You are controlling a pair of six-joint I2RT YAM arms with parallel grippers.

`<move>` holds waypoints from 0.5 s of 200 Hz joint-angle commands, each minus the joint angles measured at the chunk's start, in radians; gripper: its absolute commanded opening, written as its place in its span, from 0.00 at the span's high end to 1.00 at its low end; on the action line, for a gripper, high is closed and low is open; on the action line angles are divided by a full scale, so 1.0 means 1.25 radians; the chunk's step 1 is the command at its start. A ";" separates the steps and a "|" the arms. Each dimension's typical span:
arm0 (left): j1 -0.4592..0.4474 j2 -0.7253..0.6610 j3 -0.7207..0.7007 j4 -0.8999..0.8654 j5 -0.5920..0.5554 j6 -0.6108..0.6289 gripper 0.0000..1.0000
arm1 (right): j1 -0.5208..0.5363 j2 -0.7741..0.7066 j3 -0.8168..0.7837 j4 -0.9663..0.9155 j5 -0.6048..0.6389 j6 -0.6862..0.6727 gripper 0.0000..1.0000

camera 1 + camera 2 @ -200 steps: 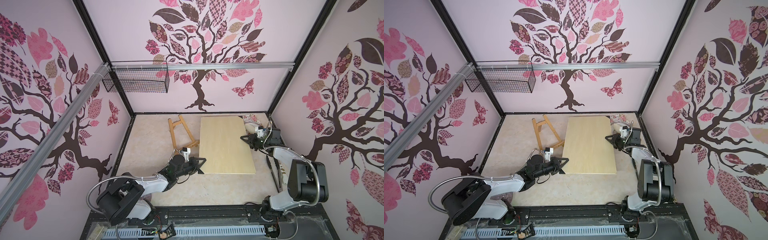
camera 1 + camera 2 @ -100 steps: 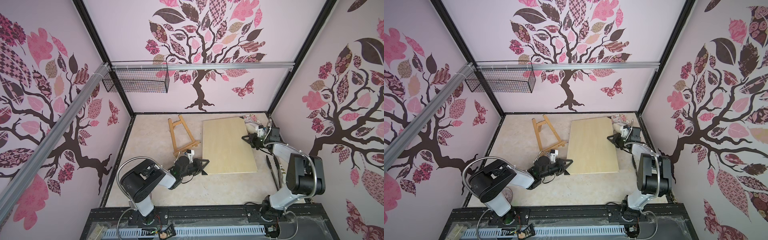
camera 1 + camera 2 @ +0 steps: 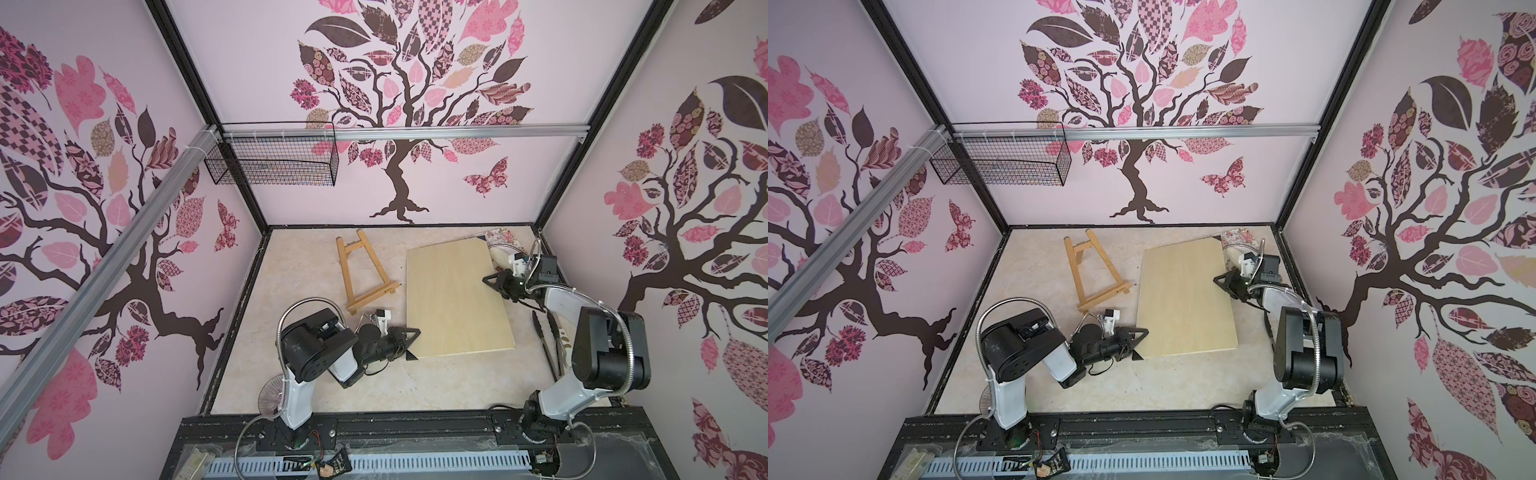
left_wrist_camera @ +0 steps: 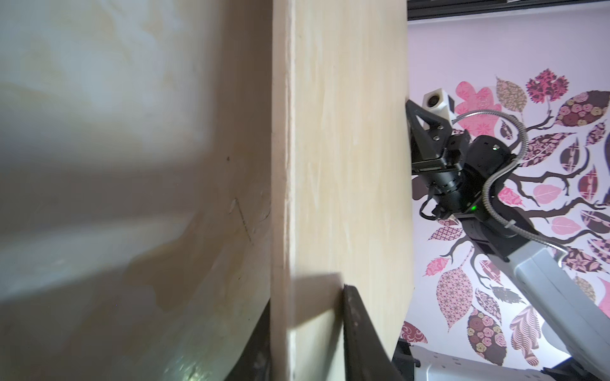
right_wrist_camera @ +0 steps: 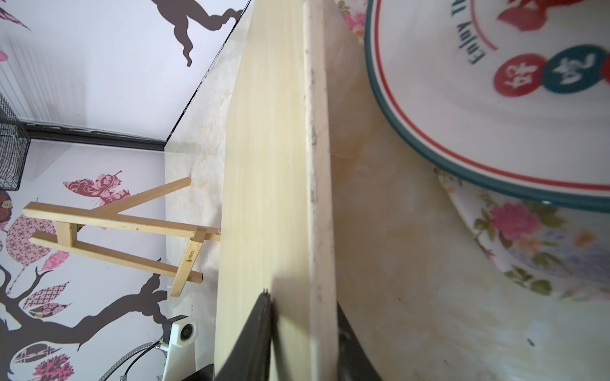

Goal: Disassemble the easel
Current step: Place the drawing board at the center of the board.

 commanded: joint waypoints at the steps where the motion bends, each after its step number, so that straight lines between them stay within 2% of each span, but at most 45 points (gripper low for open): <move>1: -0.031 0.034 -0.017 -0.121 0.015 0.106 0.69 | 0.086 -0.016 0.041 -0.061 -0.122 -0.063 0.99; 50: -0.032 0.026 -0.051 -0.124 -0.012 0.108 0.56 | 0.101 -0.013 0.053 -0.082 -0.099 -0.077 1.00; 100: -0.031 0.017 -0.081 -0.137 -0.038 0.113 0.49 | 0.104 -0.005 0.071 -0.114 -0.070 -0.096 1.00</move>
